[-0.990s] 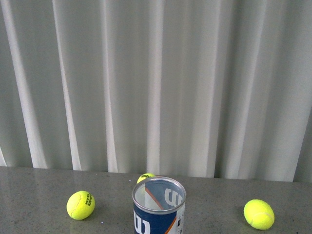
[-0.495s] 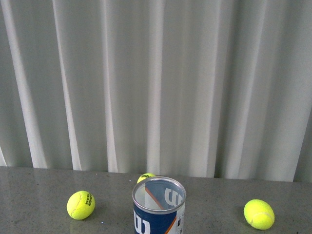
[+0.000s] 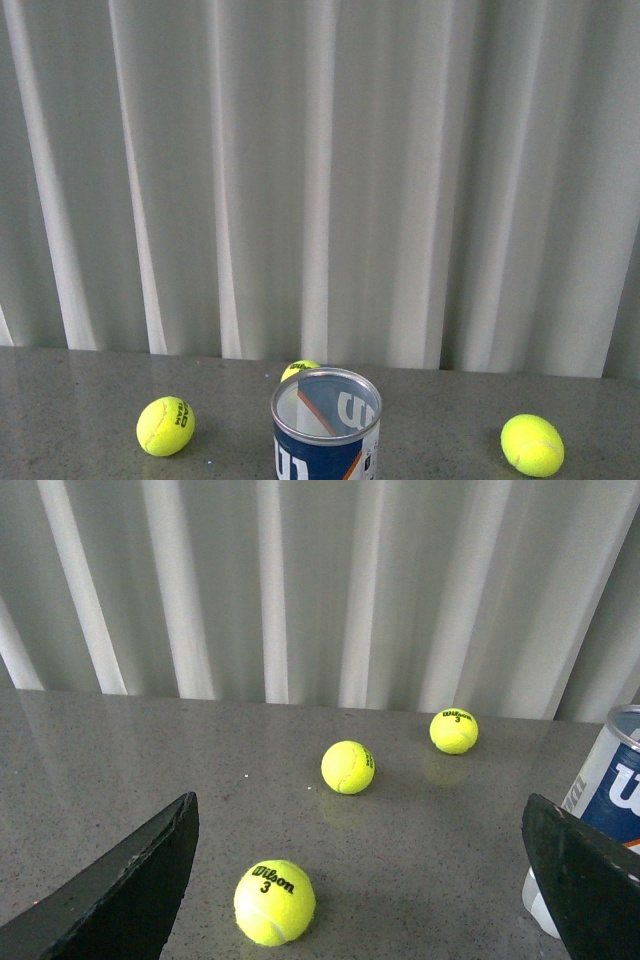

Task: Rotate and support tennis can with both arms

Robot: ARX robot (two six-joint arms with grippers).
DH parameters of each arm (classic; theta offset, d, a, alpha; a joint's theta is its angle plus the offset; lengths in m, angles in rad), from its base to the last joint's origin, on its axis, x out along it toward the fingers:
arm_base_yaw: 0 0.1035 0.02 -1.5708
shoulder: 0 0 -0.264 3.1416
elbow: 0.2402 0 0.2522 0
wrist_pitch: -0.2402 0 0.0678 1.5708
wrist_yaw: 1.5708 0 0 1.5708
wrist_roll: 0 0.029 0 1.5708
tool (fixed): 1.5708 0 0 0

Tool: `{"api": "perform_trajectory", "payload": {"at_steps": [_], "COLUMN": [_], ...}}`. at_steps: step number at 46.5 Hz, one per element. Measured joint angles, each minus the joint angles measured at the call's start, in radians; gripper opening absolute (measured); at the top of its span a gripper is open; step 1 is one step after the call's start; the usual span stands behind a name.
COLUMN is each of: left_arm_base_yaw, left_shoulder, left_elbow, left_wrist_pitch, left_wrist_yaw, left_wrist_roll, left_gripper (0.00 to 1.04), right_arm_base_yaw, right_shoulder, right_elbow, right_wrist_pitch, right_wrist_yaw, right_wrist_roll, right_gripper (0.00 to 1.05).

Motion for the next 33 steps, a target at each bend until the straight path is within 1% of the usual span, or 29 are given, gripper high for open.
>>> {"api": "perform_trajectory", "payload": {"at_steps": [33], "left_arm_base_yaw": [0.0], "left_shoulder": [0.0], "left_elbow": [0.0], "left_wrist_pitch": [0.0], "left_wrist_yaw": [0.0], "left_wrist_roll": [0.0], "left_gripper": [0.98], "right_arm_base_yaw": [0.0], "right_shoulder": [0.0], "right_elbow": [0.0], "right_wrist_pitch": [0.0], "right_wrist_yaw": [0.0], "right_wrist_roll": [0.0], "right_gripper": [0.98]}}
